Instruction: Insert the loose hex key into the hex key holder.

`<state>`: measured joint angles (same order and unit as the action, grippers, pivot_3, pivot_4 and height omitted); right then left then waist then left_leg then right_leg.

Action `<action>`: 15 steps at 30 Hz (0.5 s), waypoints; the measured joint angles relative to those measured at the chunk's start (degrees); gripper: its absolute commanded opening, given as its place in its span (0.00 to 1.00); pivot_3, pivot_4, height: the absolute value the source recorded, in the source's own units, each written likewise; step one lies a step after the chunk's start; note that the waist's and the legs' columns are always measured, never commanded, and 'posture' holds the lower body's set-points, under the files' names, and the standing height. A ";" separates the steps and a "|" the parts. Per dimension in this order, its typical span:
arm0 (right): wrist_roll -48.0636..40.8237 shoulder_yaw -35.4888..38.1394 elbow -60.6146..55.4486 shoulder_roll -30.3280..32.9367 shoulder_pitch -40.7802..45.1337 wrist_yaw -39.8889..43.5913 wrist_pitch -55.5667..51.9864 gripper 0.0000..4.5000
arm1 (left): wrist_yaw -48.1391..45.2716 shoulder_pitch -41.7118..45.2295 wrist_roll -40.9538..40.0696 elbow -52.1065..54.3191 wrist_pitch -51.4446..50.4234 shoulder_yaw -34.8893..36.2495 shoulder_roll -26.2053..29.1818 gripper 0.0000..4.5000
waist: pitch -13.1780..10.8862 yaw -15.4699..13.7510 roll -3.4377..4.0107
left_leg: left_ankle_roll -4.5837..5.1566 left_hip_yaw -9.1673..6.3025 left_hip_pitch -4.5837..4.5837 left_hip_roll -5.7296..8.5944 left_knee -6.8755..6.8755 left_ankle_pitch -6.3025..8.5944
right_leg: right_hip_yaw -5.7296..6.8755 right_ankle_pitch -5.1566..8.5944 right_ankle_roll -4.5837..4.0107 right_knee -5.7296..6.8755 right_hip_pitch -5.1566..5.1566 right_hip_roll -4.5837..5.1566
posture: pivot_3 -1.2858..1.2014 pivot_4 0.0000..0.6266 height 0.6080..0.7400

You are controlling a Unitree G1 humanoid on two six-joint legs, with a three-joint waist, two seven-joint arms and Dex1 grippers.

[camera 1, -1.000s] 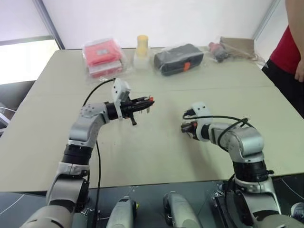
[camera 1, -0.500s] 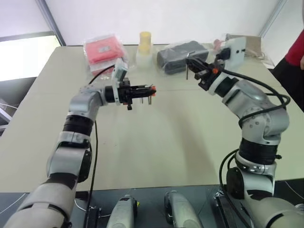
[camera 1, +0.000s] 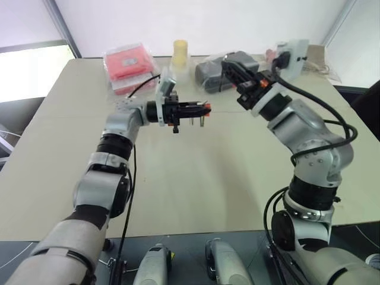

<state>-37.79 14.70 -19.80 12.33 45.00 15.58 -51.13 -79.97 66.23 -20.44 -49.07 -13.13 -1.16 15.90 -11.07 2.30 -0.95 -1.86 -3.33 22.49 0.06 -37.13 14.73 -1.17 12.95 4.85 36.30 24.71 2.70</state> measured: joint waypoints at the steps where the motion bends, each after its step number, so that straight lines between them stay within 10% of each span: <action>1: -0.33 -0.10 -0.02 -0.04 -0.01 -0.20 0.00 0.02 | 0.01 0.11 0.02 -0.23 0.25 0.10 -0.28 0.00 | 0.00 0.00 0.00 | 0.00 0.00 0.00 0.00 0.00 0.00 | 0.00 0.00 0.00 0.00 0.00 0.00 | 0.52 0.24 1.00; 15: -2.47 -2.45 -0.26 -0.59 -1.90 -2.34 0.56 0.02 | 0.66 1.73 0.22 -2.15 2.33 2.07 -2.52 0.00 | 0.00 0.07 0.00 | 0.00 -0.01 0.00 0.00 0.00 0.00 | 0.00 0.00 0.00 0.00 0.00 -0.01 | 0.52 0.24 1.00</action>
<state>-40.26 12.26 -20.06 11.74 43.10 13.23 -50.57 -79.32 67.97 -20.21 -51.23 -10.80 0.91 13.38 -11.07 2.37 -0.95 -1.85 -3.34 22.49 0.06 -37.13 14.73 -1.17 12.95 4.85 36.30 24.71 2.69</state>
